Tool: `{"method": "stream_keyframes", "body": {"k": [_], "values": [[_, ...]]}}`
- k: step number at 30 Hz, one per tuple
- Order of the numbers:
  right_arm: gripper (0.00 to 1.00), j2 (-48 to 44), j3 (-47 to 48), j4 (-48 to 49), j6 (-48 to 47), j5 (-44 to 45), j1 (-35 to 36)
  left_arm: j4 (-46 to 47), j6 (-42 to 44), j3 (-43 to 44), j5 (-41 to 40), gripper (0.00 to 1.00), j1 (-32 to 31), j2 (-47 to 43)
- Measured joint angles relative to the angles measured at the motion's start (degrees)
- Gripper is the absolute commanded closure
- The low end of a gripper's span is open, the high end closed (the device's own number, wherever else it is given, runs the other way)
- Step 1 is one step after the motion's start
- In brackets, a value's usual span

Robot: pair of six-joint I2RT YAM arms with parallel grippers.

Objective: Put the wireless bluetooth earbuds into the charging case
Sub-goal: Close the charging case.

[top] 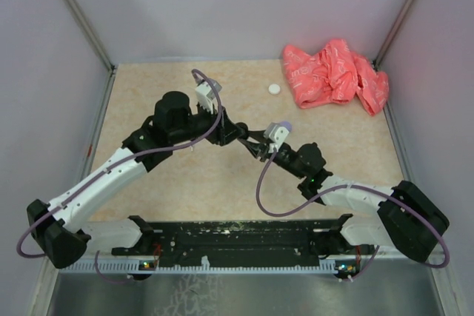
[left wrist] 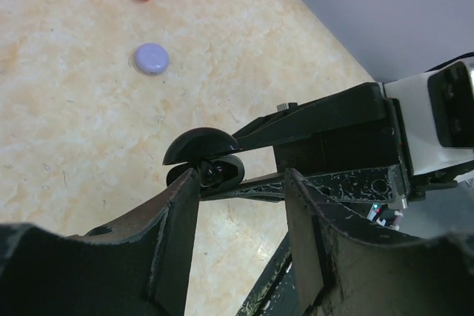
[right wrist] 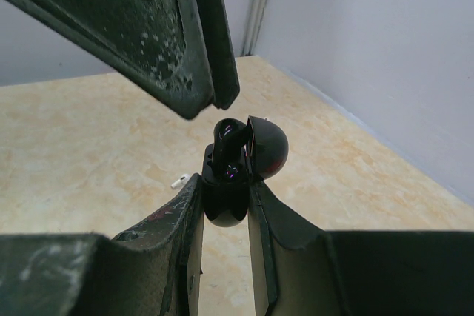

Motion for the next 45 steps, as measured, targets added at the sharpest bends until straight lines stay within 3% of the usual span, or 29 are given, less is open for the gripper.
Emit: {"method": "stream_keyframes", "body": {"k": [30, 45], "values": [[1.00, -0.33, 0.02, -2.45, -0.63, -2.71, 0.00, -3.87, 0.02, 0.61, 0.68, 0.54, 0.00, 2.82], [1.00, -0.33, 0.31, -3.13, -0.17, -4.26, -0.07, -3.61, 6.54, 0.61, 4.46, 0.55, 0.33, 3.26]]}}
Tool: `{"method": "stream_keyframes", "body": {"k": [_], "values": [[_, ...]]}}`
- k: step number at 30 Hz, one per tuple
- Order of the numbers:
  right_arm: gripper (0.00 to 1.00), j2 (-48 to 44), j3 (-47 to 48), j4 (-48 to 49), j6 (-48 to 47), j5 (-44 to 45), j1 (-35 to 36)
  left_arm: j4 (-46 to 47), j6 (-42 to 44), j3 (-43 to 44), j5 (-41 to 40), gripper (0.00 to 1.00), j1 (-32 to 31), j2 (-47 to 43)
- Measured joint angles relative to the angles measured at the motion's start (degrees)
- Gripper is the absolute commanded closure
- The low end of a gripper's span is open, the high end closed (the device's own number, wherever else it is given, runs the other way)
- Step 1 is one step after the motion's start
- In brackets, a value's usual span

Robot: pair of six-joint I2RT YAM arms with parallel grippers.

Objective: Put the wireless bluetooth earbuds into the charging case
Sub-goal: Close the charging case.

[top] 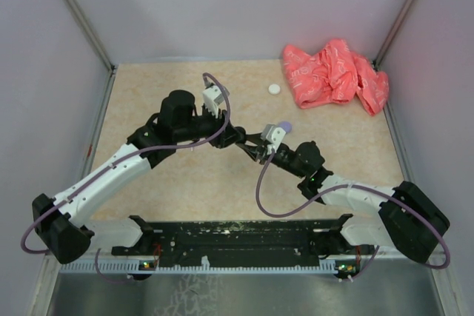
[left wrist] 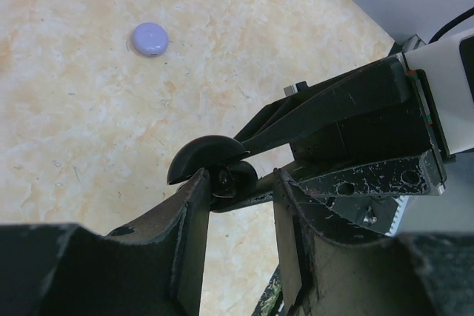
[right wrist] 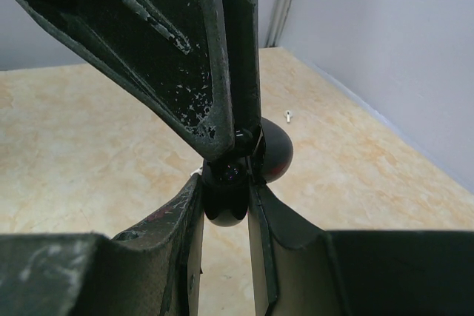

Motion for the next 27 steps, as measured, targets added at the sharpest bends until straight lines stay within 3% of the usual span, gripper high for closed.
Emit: {"method": "stream_keyframes", "body": {"k": [20, 27], "values": [[1.00, 0.22, 2.14, -2.23, 3.56, -2.64, -0.35, 3.48, 4.83, -3.19, 2.47, 0.40, 0.11, -3.02], [1.00, 0.76, 2.71, -2.05, 5.09, -3.85, -0.35, 5.90, 4.81, -4.02, 5.22, 0.41, 0.11, -3.80]]}}
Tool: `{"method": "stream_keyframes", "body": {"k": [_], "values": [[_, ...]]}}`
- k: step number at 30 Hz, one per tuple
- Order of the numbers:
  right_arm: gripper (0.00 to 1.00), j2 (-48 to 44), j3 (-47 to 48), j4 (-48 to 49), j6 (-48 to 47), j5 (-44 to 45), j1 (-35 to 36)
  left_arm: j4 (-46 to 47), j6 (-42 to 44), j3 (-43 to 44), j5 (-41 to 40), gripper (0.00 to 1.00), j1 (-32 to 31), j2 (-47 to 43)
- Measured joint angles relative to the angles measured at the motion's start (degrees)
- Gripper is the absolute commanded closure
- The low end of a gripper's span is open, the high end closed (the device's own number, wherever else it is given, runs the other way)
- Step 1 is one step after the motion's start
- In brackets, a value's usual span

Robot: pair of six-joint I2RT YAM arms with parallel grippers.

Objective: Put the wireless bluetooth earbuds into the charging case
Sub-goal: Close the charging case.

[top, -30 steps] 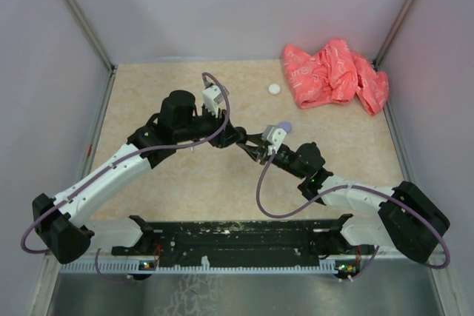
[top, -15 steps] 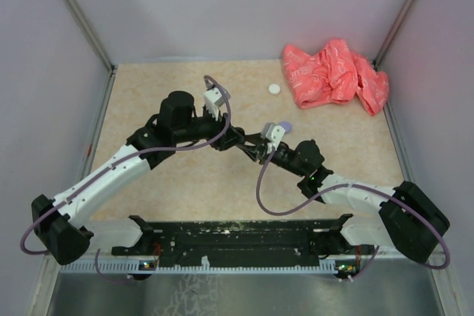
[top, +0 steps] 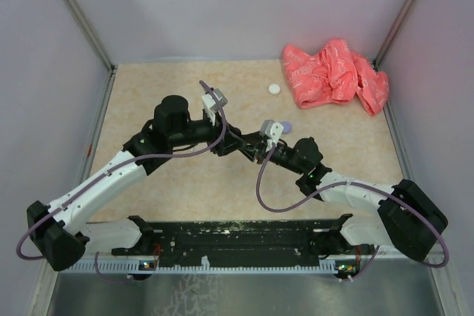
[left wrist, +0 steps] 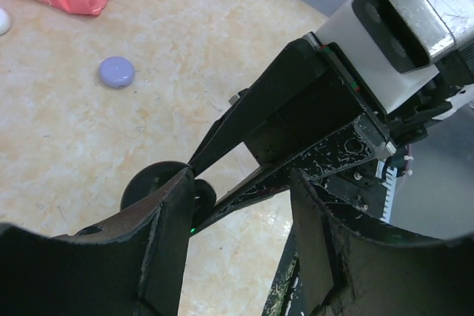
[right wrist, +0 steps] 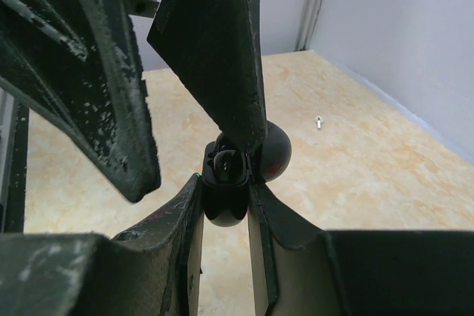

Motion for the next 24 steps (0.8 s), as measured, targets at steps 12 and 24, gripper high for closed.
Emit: {"method": "stream_keyframes", "body": {"k": [12, 24], "values": [[1.00, 1.29, 1.09, 0.22, 2.34, -3.56, 0.04, 1.92, -0.20, -1.07, 2.93, 0.37, -0.02, -0.26], [1.00, 1.38, 0.90, 7.89, 8.63, -9.94, -3.19, -0.85, -0.81, -1.11, 4.02, 0.30, 8.33, -4.76]]}}
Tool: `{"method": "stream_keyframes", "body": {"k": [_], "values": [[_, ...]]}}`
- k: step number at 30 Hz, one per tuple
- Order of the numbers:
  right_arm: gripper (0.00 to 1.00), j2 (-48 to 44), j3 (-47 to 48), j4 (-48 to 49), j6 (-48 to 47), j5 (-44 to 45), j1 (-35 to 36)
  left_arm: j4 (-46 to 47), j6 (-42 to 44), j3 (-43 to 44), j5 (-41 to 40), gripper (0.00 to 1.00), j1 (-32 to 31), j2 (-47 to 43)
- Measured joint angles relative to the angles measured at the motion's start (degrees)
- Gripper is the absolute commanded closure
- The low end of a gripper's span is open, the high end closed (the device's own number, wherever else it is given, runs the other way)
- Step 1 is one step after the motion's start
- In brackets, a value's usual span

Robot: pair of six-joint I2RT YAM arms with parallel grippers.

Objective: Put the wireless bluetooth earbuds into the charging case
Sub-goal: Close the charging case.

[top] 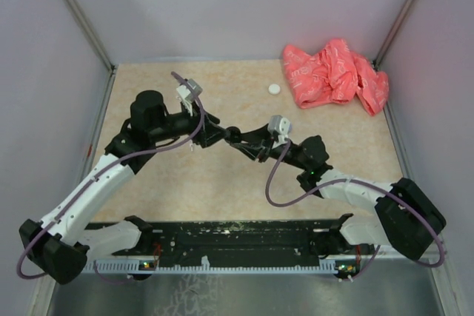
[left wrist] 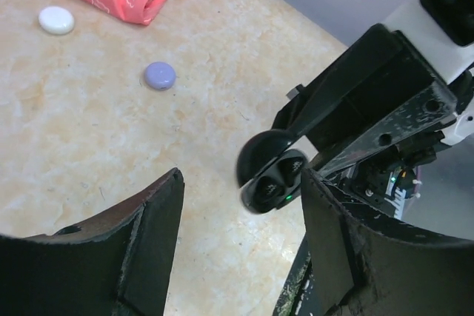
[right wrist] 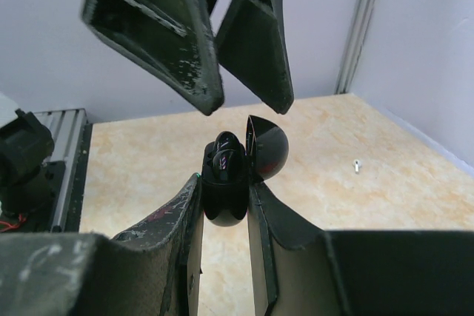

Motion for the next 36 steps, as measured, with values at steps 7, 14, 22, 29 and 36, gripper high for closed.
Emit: {"method": "stream_keyframes", "body": {"k": [7, 14, 22, 29, 36], "values": [[1.00, 1.03, -0.39, 6.47, 4.50, -2.47, -0.81, 2.56, -4.85, -1.97, 11.23, 0.29, 5.03, 1.31], [1.00, 3.80, -0.39, 10.19, 8.13, -4.33, -0.94, 9.25, -10.03, -4.35, 19.39, 0.29, 5.03, 2.21], [1.00, 5.20, -0.39, 12.59, 11.04, -4.87, -1.40, 16.59, -14.21, -5.99, 25.09, 0.31, 5.40, 2.21], [1.00, 7.67, -0.26, 9.42, 12.66, -5.22, -2.19, 17.88, -14.16, -6.08, 26.67, 0.31, 5.29, 0.94], [1.00, 7.78, 1.27, 0.63, 14.36, -4.26, -3.87, 10.43, -9.40, -5.11, 18.73, 0.28, 6.97, -0.17]]}}
